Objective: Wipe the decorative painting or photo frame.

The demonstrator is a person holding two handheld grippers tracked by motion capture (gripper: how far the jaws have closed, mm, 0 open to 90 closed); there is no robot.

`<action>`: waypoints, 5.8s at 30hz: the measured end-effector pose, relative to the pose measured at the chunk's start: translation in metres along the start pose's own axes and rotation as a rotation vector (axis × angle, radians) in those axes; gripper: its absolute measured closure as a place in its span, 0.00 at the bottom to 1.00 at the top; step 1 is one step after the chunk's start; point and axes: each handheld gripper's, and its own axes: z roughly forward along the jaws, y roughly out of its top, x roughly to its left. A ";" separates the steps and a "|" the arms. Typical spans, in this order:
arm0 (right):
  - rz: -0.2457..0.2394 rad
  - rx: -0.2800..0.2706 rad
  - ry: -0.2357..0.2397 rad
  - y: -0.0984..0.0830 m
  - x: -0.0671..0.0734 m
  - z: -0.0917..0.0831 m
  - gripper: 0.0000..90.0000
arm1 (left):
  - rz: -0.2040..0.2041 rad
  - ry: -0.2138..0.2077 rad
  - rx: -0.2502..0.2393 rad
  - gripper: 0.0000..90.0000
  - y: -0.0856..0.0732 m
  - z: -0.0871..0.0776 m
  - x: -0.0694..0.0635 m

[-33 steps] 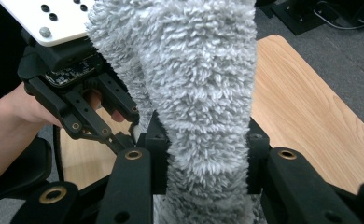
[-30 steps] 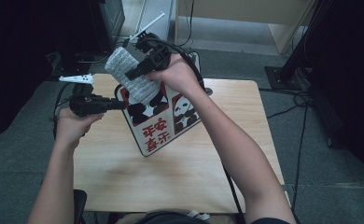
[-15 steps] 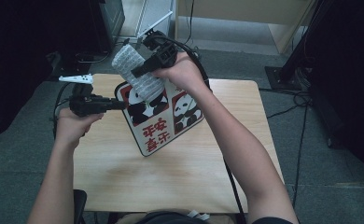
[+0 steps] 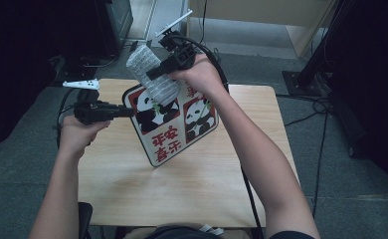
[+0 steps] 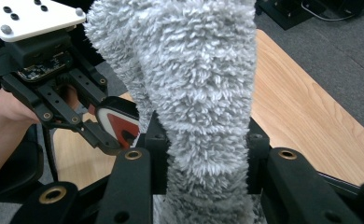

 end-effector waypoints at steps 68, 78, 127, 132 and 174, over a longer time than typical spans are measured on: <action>0.098 -0.029 -0.052 -0.017 -0.058 -0.032 0.74 | -0.007 -0.006 0.005 0.87 -0.001 0.000 0.003; 0.122 -0.039 -0.064 -0.020 -0.068 -0.039 0.74 | -0.006 -0.007 0.005 0.87 -0.001 0.000 0.003; 0.208 -0.089 -0.249 -0.044 -0.122 -0.080 0.74 | -0.004 -0.028 0.001 0.87 -0.002 -0.001 0.005; 0.220 -0.087 -0.272 -0.049 -0.127 -0.084 0.74 | -0.005 -0.031 0.002 0.87 -0.002 -0.001 0.005; 0.265 -0.038 -0.319 -0.108 -0.157 -0.073 0.75 | -0.003 -0.034 0.000 0.87 -0.003 -0.001 0.005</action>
